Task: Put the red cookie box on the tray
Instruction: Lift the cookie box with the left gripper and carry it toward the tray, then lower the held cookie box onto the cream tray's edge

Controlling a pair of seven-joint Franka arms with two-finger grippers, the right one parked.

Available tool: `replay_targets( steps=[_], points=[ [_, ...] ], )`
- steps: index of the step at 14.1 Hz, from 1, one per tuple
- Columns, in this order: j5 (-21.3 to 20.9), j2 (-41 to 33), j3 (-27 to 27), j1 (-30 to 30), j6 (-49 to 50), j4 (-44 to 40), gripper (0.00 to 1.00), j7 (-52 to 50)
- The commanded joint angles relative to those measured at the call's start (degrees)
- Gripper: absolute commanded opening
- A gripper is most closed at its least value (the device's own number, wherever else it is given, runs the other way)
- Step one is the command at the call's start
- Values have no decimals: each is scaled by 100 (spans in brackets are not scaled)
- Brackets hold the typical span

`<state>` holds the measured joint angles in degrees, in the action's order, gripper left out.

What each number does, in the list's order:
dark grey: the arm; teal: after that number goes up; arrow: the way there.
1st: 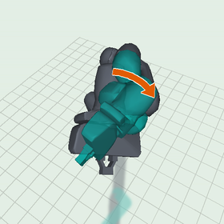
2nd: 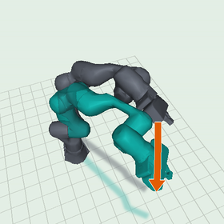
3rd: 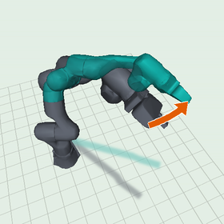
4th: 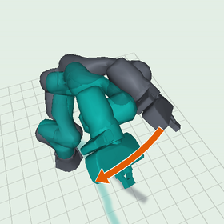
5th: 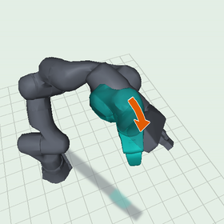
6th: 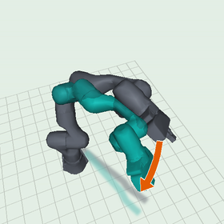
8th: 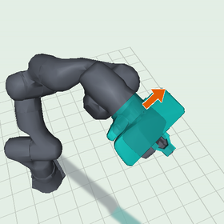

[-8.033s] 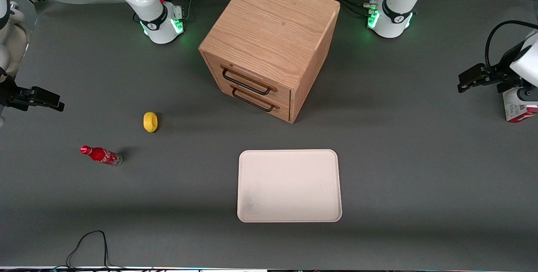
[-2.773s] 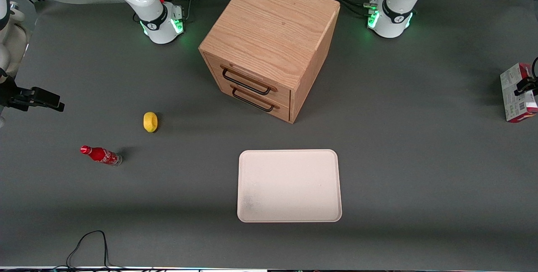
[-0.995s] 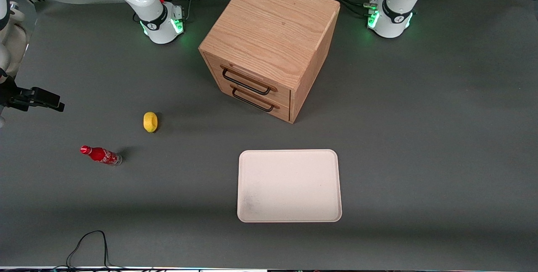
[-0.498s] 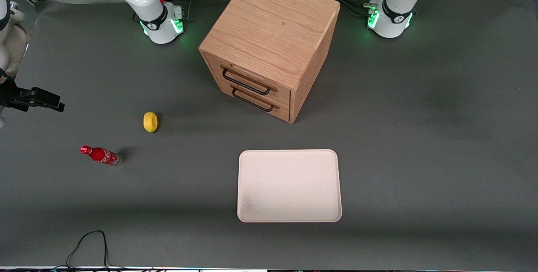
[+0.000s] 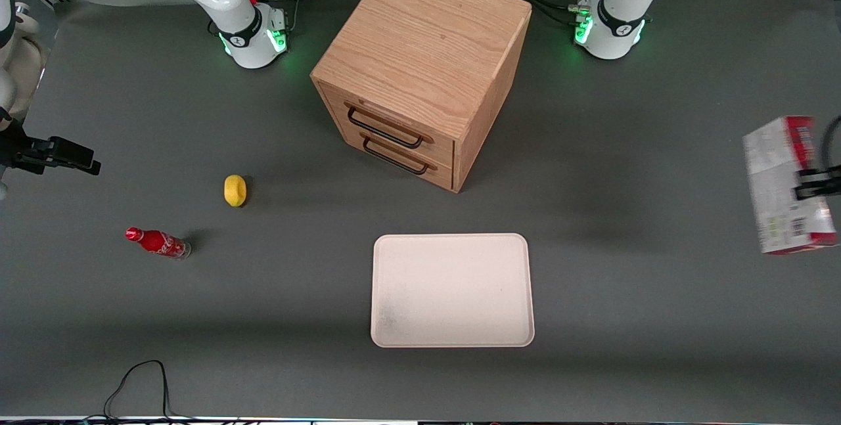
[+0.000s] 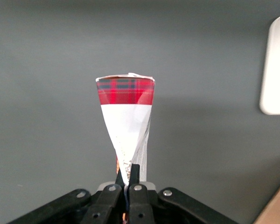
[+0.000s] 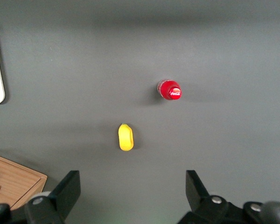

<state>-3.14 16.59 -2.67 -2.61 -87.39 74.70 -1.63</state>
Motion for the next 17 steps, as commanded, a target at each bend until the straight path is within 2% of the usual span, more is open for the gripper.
replay_targets(
  steps=[1, 4, 6, 9, 11, 17],
  points=[
    [102, 125, 74, 707, 170, -272, 0, -1012],
    [427, 554, 47, 1331, 187, -814, 0, -1996],
    [446, 1028, -40, 1701, 161, -1367, 0, -2708],
    [455, 1373, -443, 1790, 91, -1687, 0, -3123],
    [437, 1566, -655, 1869, -84, -1748, 0, -3168],
    [341, 2137, -603, 2159, -752, -1731, 0, -3177]
  ],
)
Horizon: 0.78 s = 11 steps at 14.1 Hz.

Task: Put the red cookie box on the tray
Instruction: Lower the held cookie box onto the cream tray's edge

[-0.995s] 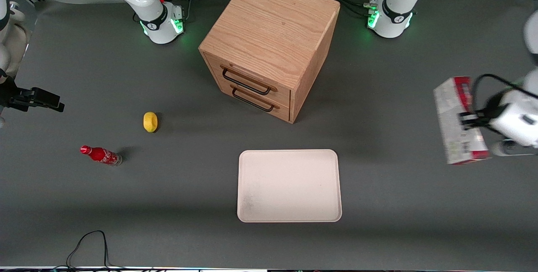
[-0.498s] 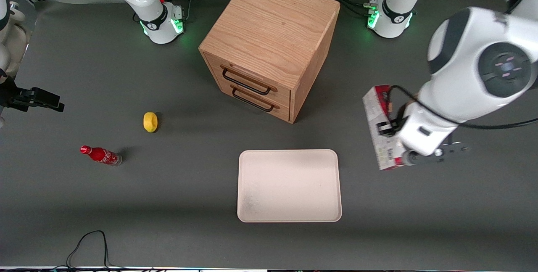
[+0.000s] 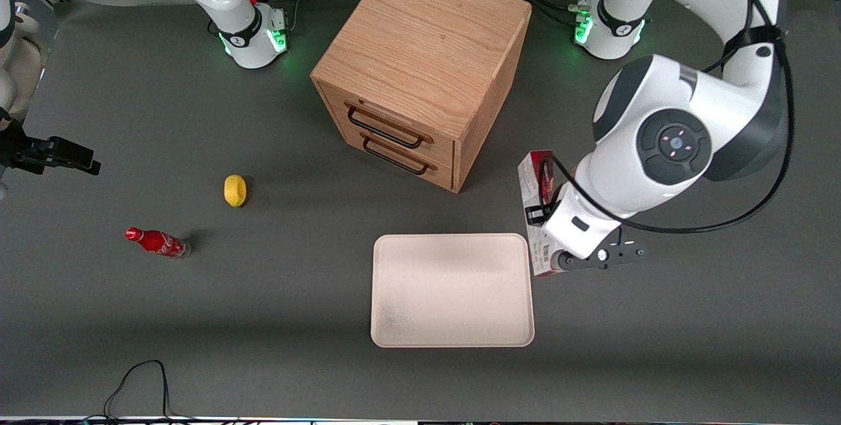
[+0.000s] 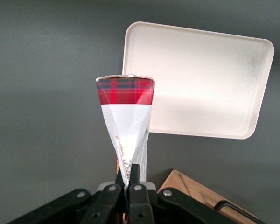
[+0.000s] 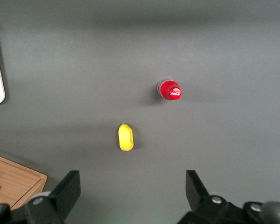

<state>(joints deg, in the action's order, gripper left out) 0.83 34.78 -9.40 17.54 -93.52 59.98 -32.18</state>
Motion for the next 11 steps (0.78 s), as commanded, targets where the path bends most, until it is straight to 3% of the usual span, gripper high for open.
replay_targets(
  steps=[1, 11],
  points=[
    [-74, 466, 70, 145, -323, -224, 0, -122],
    [-724, 1258, 87, 153, -2046, 374, 0, -271]
  ],
)
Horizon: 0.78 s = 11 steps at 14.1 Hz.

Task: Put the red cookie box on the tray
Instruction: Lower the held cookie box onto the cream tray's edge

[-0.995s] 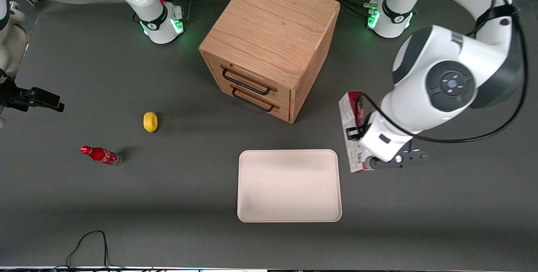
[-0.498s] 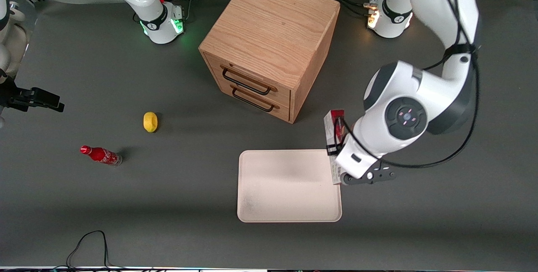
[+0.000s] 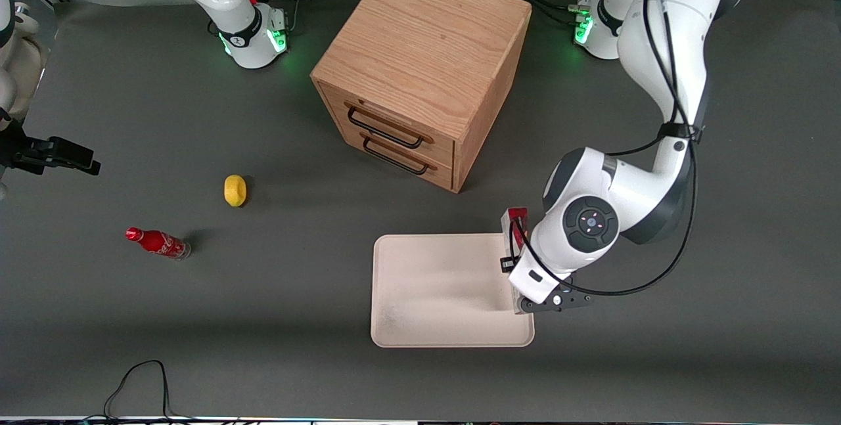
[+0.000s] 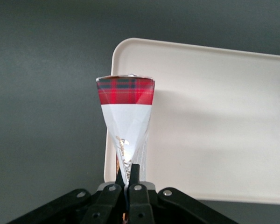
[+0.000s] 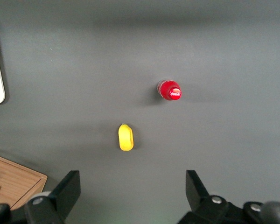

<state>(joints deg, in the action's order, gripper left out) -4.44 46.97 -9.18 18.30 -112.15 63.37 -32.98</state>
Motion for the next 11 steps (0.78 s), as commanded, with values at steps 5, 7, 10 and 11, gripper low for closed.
replay_targets(
  steps=[5, 7, 10, 11],
  points=[
    [-338, 356, 74, 86, -535, 0, 0, -306],
    [-347, 427, 74, 86, -658, 0, 0, -306],
    [-356, 488, 74, 77, -764, 0, 0, -297],
    [-356, 497, 74, 77, -773, 0, 0, -288]
  ],
)
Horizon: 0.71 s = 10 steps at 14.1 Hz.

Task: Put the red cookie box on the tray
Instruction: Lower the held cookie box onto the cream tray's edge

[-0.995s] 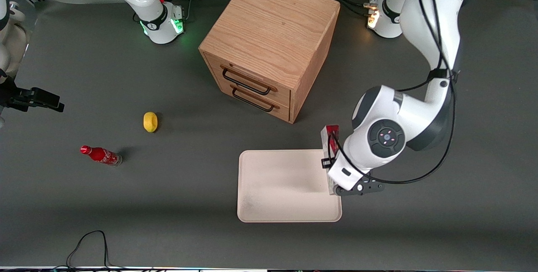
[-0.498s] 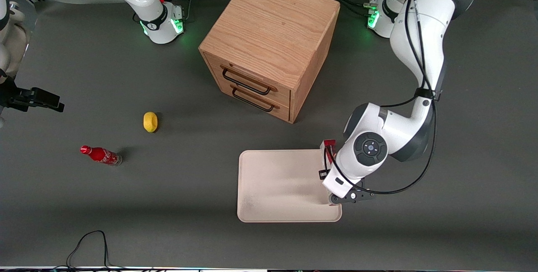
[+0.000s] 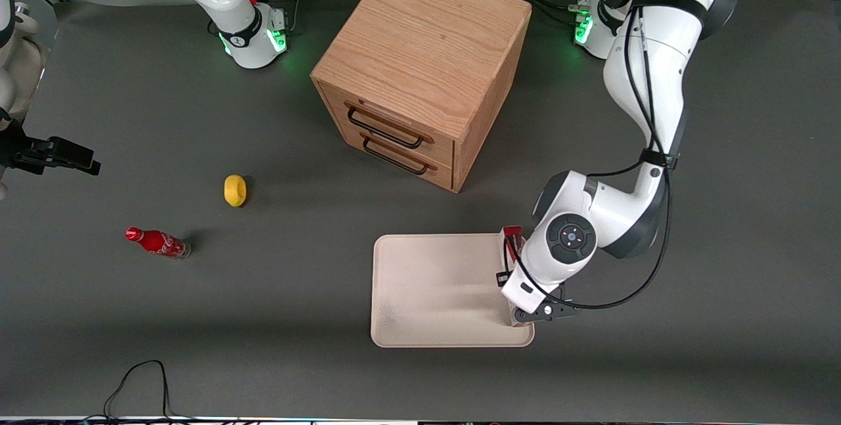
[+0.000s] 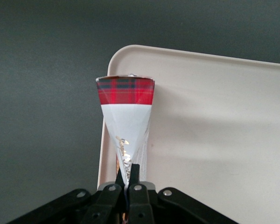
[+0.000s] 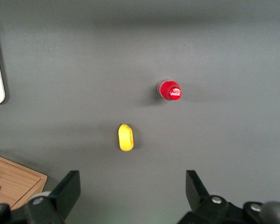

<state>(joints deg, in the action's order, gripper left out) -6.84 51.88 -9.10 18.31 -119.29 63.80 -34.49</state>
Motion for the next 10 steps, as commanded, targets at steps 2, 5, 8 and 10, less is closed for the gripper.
replay_targets(
  steps=[2, 5, 8, 10],
  points=[
    [-186, 24, 67, 76, -129, -35, 45, -137],
    [-221, 15, 66, 85, -121, -35, 75, -199],
    [-221, -46, 66, 85, -33, -43, 100, -321],
    [-239, -283, 58, 85, 246, -52, 100, -558]
  ],
)
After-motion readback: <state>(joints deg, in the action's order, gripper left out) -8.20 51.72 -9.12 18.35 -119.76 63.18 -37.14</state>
